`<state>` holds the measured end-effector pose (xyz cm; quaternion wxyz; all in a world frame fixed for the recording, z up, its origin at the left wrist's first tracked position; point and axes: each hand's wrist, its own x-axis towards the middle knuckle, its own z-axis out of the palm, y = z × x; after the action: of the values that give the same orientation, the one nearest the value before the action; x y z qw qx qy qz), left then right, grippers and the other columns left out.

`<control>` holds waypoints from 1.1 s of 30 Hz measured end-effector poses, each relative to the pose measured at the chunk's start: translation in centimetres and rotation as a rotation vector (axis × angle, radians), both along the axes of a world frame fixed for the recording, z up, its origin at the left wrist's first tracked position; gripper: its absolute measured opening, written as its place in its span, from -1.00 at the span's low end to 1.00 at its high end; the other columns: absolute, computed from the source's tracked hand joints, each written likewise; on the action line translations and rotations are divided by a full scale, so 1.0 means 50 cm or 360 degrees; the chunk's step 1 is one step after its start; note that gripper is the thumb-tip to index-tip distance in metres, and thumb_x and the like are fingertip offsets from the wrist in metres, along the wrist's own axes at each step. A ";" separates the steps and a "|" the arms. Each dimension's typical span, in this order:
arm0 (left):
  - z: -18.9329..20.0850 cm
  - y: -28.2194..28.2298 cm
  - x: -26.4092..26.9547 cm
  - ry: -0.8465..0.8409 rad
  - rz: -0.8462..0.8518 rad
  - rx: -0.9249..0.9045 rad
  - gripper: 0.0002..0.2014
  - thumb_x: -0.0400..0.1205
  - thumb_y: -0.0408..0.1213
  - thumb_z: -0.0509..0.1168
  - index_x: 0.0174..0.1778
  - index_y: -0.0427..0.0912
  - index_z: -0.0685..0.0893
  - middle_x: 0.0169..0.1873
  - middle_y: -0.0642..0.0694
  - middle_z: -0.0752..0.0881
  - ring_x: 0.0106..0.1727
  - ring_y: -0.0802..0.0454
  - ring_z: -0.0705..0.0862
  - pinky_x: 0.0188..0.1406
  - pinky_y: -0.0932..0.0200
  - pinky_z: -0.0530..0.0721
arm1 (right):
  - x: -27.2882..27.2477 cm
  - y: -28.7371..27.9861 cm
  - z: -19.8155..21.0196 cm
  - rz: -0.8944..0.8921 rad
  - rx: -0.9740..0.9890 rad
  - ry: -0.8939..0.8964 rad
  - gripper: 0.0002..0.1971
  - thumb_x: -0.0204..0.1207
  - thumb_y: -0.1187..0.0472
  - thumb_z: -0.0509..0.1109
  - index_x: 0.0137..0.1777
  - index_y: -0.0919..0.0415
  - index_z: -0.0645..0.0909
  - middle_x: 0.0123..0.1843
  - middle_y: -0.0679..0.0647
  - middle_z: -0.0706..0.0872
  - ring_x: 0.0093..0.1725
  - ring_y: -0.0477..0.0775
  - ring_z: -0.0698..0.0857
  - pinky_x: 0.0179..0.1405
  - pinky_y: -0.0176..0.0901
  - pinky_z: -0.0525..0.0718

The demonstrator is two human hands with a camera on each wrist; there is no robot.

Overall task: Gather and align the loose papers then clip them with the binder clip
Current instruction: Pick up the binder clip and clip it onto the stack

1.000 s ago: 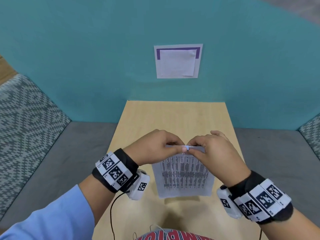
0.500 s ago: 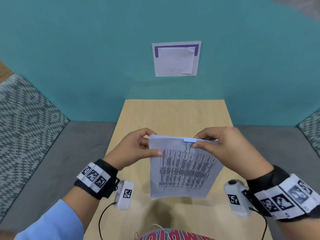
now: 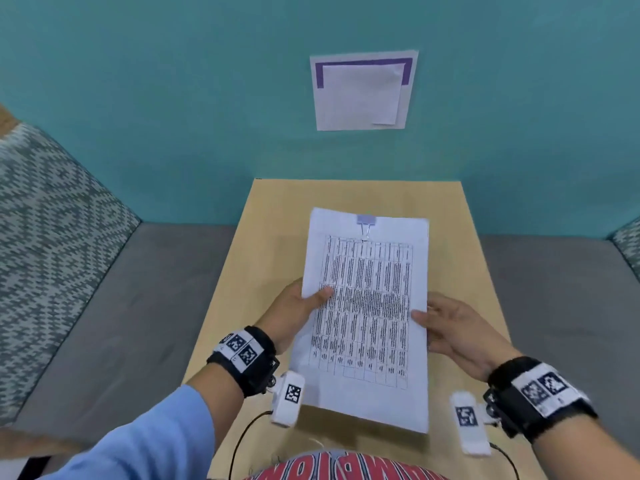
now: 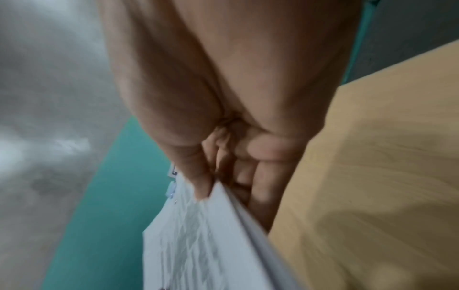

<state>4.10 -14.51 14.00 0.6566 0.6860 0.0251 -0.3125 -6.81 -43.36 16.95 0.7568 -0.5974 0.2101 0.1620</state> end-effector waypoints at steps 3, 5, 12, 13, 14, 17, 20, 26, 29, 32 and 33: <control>-0.049 0.012 0.008 0.0316 0.0024 0.0096 -0.73 0.77 -0.31 0.40 0.38 -0.17 0.65 0.28 -0.20 0.84 0.25 -0.26 0.84 0.47 -0.29 0.69 | 0.017 0.019 -0.091 -0.0277 -0.0212 0.0074 -0.78 0.73 0.36 0.39 0.30 0.21 0.74 0.17 0.23 0.91 0.03 0.26 0.87 0.00 0.13 0.88; -0.086 0.021 0.001 0.0424 -0.0091 0.0238 -0.76 0.79 -0.47 0.27 0.34 -0.17 0.65 0.23 -0.28 0.81 0.08 -0.25 0.81 0.27 -0.25 0.76 | 0.034 0.023 -0.150 -0.0380 -0.0315 0.0132 -0.82 0.73 0.35 0.40 0.26 0.21 0.75 0.13 0.22 0.91 0.03 0.30 0.88 0.09 0.34 0.85; -0.215 0.032 0.028 0.0365 0.0104 0.0404 -0.69 0.80 -0.55 0.27 0.42 -0.24 0.70 0.30 -0.33 0.82 -0.01 -0.15 0.85 -0.13 0.01 0.90 | 0.087 0.040 -0.291 -0.0228 -0.0475 0.0261 -0.69 0.65 0.47 0.40 0.28 0.15 0.72 0.26 0.29 0.82 0.19 0.38 0.83 0.18 0.48 0.80; -0.234 0.032 0.038 0.0355 0.0124 0.0447 -0.70 0.79 -0.54 0.30 0.38 -0.20 0.73 0.30 -0.35 0.81 0.04 -0.21 0.86 -0.03 -0.06 0.90 | 0.094 0.044 -0.304 -0.0212 -0.0519 0.0260 -0.67 0.64 0.48 0.41 0.29 0.12 0.72 0.25 0.28 0.82 0.18 0.35 0.83 0.19 0.47 0.80; -0.249 0.029 0.049 0.0347 0.0135 0.0498 -0.71 0.77 -0.53 0.32 0.32 -0.14 0.76 0.31 -0.37 0.81 0.12 -0.28 0.86 0.10 -0.14 0.89 | 0.102 0.046 -0.318 -0.0209 -0.0585 0.0270 -0.66 0.62 0.46 0.43 0.31 0.10 0.71 0.23 0.25 0.83 0.18 0.31 0.83 0.21 0.43 0.80; -0.297 0.021 0.079 0.0340 0.0132 0.0622 -0.72 0.74 -0.48 0.38 0.21 0.01 0.78 0.28 -0.33 0.84 0.28 -0.38 0.84 0.33 -0.27 0.81 | 0.131 0.047 -0.349 -0.0205 -0.0770 0.0288 -0.68 0.60 0.41 0.49 0.29 0.09 0.71 0.18 0.14 0.85 0.19 0.23 0.82 0.27 0.29 0.79; -0.345 0.022 0.101 0.0318 0.0078 0.0741 -0.76 0.64 -0.35 0.46 0.09 0.11 0.79 0.15 -0.18 0.88 0.26 -0.34 0.85 0.38 -0.31 0.79 | 0.160 0.049 -0.363 -0.0151 -0.0944 0.0305 -0.71 0.59 0.34 0.51 0.25 0.03 0.71 0.17 0.09 0.85 0.16 0.16 0.82 0.26 0.21 0.80; -0.396 0.041 0.122 0.0268 -0.0047 0.0865 -0.81 0.56 -0.18 0.50 -0.01 0.21 0.72 -0.08 -0.05 0.83 0.16 -0.31 0.87 0.28 -0.40 0.83 | 0.188 0.051 -0.384 -0.0054 -0.1133 0.0371 -0.71 0.61 0.31 0.50 0.32 0.17 0.70 -0.06 0.00 0.76 0.02 0.12 0.76 0.06 -0.15 0.68; -0.370 0.037 0.127 0.0161 -0.0106 0.0980 -0.82 0.66 -0.20 0.48 0.07 0.17 0.69 -0.13 0.00 0.81 0.09 -0.25 0.88 0.20 -0.30 0.86 | 0.191 0.049 -0.396 0.0003 -0.1174 0.0384 -0.68 0.60 0.26 0.53 0.34 0.19 0.67 0.01 0.07 0.82 -0.04 0.09 0.74 0.00 -0.16 0.67; -0.350 0.036 0.123 0.0098 -0.0087 0.1059 -0.74 0.68 -0.12 0.48 0.26 0.07 0.67 -0.11 0.04 0.79 -0.02 -0.17 0.84 0.16 -0.17 0.87 | 0.191 0.045 -0.383 0.0076 -0.1226 0.0370 -0.56 0.62 0.14 0.53 0.45 0.23 0.58 -0.02 0.04 0.77 0.04 0.13 0.75 0.08 -0.08 0.71; -0.352 0.040 0.121 0.0091 -0.0085 0.1071 -0.71 0.69 -0.09 0.48 0.31 0.06 0.63 -0.08 0.03 0.78 -0.06 -0.15 0.81 0.15 -0.14 0.87 | 0.189 0.042 -0.384 0.0112 -0.1250 0.0360 -0.50 0.63 0.10 0.52 0.50 0.24 0.54 0.00 0.06 0.77 0.09 0.15 0.75 0.12 -0.05 0.71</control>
<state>10.14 -12.49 -3.59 0.3841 0.8556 0.1274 -0.3229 2.64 -41.26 -2.26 0.4374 -0.8261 0.3172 0.1599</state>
